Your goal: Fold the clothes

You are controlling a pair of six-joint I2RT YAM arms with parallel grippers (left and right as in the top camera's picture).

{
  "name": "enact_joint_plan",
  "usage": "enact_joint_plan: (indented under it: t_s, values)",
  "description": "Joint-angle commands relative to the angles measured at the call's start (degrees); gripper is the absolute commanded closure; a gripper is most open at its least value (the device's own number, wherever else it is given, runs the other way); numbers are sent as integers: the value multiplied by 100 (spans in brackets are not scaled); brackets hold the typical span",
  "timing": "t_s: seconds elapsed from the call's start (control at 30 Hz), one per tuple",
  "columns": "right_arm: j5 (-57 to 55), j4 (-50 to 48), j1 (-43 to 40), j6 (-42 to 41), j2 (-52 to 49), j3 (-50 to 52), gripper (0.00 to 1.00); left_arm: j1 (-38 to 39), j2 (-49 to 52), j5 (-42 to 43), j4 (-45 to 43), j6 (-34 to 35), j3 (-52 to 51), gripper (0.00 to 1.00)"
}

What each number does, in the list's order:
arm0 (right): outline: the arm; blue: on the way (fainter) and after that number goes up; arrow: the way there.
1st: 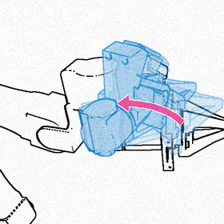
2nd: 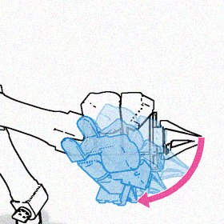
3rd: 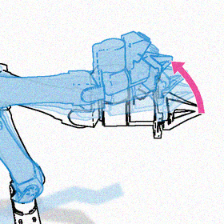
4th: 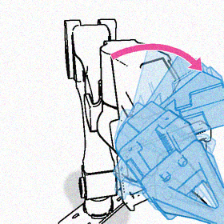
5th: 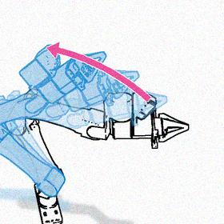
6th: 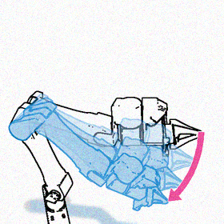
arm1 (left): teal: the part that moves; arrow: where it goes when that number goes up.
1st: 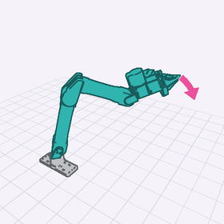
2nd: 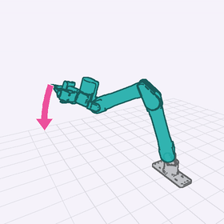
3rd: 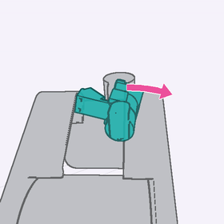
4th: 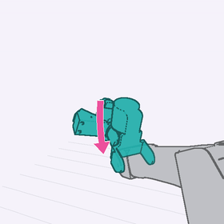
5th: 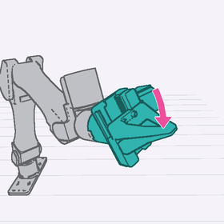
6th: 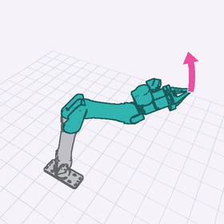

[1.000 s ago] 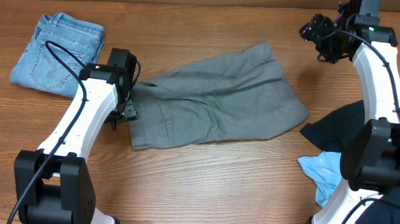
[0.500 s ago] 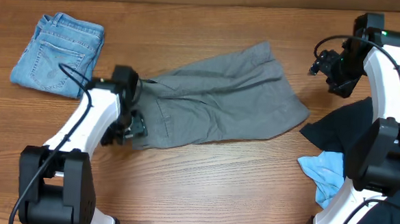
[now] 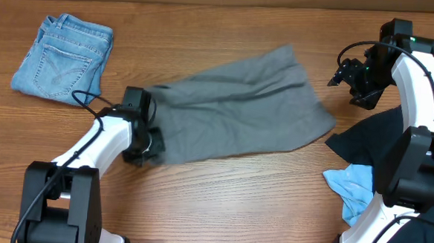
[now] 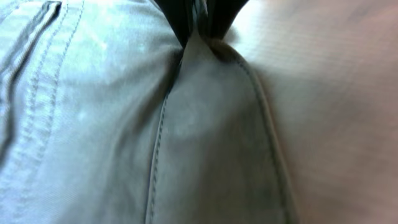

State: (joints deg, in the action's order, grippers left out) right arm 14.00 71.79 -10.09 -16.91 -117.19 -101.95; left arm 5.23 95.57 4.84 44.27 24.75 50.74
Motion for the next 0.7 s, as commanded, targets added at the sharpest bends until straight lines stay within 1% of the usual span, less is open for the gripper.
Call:
enact_joint_plan:
  t_s: [0.0, 0.03, 0.07, 0.13, 0.2, 0.23, 0.3, 0.33, 0.4, 0.43, 0.53, 0.57, 0.6, 0.63, 0.67]
  values:
    - [225, 31, 55, 240, 24, 7, 25, -664, 140, -1589, 1010, -68, 13, 96]
    - [439, 37, 94, 422, 24, 9, 25, -861, 140, -1731, 1154, -195, 92, 96]
    - [667, 24, 157, 551, 24, 28, 27, -1054, 140, -1714, 1215, -466, 175, 96]
    - [944, -42, 341, 649, 24, 92, 31, -1360, 140, -1438, 1224, -1010, 341, 96]
    - [962, -188, 638, 651, 22, 260, 31, -1473, 140, -1266, 1156, -1207, 452, 95]
    - [966, -256, 815, 647, 20, 389, 30, -1475, 140, -1274, 1128, -1220, 474, 94]
    - [931, -385, 1191, 590, 2, 702, 21, -1469, 140, -1303, 1091, -1239, 483, 90]
    - [828, -483, 1401, 404, 0, 916, 18, -1469, 140, -1349, 1097, -1237, 483, 90]
    - [796, -870, 1720, 225, -7, 1314, 17, -1469, 140, -1429, 1104, -1237, 483, 88]
    - [798, -1368, 1908, -7, -7, 1628, 17, -1469, 140, -1427, 1095, -1237, 483, 87]
    - [807, -2243, 2044, -404, -9, 1991, 17, -1469, 140, -1425, 1097, -1237, 483, 87]
    - [846, -2487, 2065, -503, -9, 2072, 19, -1469, 140, -1427, 1099, -1239, 483, 86]
    - [977, -2747, 2068, -586, -9, 2127, 26, -1469, 140, -1427, 1102, -1239, 483, 87]
    - [1106, -2953, 2068, -560, -9, 2133, 34, -1469, 140, -1427, 1104, -1241, 483, 86]
    - [1172, -3141, 2068, -544, -4, 2131, 51, -1469, 140, -1427, 1106, -1239, 483, 87]
